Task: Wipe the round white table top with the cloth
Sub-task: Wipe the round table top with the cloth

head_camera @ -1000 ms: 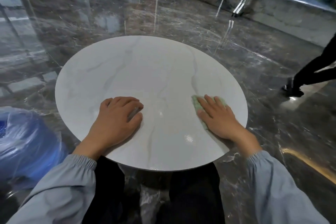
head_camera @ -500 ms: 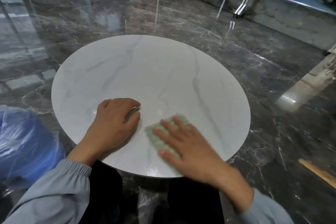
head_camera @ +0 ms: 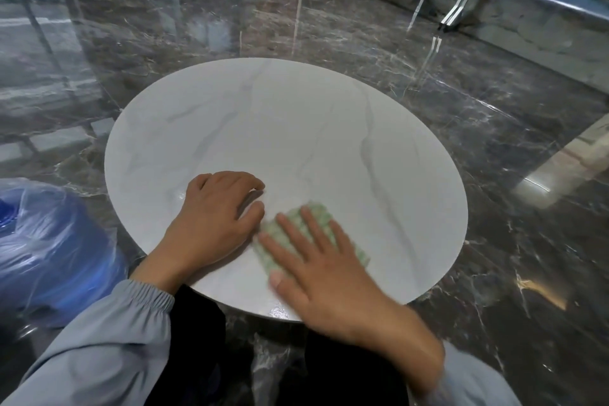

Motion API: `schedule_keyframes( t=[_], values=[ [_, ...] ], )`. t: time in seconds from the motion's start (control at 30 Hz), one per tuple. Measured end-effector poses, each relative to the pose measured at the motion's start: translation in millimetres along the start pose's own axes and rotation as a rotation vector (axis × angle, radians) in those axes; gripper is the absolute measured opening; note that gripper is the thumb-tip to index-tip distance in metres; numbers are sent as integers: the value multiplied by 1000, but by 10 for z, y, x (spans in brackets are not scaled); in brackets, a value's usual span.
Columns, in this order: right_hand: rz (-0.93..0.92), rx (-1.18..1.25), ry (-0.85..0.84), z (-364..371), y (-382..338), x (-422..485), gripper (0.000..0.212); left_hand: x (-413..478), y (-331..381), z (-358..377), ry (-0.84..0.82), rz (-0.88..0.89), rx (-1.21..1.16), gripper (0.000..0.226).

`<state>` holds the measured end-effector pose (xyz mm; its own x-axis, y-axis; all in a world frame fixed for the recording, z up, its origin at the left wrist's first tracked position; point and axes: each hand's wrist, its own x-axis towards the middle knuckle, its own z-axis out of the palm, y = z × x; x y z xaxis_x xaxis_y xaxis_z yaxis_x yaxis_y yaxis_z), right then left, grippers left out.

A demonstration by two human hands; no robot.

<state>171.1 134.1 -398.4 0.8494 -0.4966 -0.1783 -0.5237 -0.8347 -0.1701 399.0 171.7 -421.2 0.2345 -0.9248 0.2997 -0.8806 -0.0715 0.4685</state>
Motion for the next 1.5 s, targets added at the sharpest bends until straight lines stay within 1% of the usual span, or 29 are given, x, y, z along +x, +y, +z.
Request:
schedule_keyframes(
  t=[0.07,0.17,0.27,0.37,0.43,0.47,0.53,0.6,0.7,0.77,0.83,0.93,1.03,1.1,1.2,1.27,1.33,1.43,1.5],
  values=[
    [-65,46,-26,19,-148,-235,58,-1,9,-17,-7,3,2,35],
    [-42,52,-31,-47,36,-314,56,-5,14,-27,-5,2,5,35],
    [119,-20,17,-105,566,-81,55,-6,9,-30,-15,-9,-8,37],
    [332,21,34,-248,1171,284,56,2,9,-33,-23,-17,-9,36],
    [432,38,30,-339,1350,512,57,8,12,-35,-29,-34,-29,36],
    [450,42,22,-355,1325,613,58,12,12,-38,-26,-42,-48,36],
    [389,32,11,-328,1048,716,57,2,19,-52,-10,-55,-89,35],
    [247,-11,22,-187,570,652,56,-6,28,-53,20,-50,-108,36],
    [13,2,36,12,-163,324,56,-10,24,-40,63,-59,-147,36],
    [-68,41,19,71,-378,86,55,-2,8,-26,69,-72,-160,31],
    [-80,88,-3,61,-364,-97,55,8,-10,-18,84,-77,-164,27],
    [-30,69,-8,-7,-109,-182,53,2,-12,-23,83,-76,-177,31],
    [144,1,10,-90,411,7,53,2,-20,-25,62,-87,-186,27],
    [271,46,32,-170,720,204,53,9,-22,-28,63,-88,-182,27],
    [385,84,66,-200,827,447,54,15,-19,-30,76,-88,-166,24],
    [360,90,64,-159,637,467,54,15,-18,-33,81,-88,-165,23],
    [239,63,60,-78,354,330,53,14,-14,-27,82,-83,-162,24],
    [44,33,46,9,-13,4,51,12,-26,-20,79,-75,-160,33],
    [-4,45,35,21,-75,-128,50,12,-18,-21,65,-69,-161,34]
  ],
)
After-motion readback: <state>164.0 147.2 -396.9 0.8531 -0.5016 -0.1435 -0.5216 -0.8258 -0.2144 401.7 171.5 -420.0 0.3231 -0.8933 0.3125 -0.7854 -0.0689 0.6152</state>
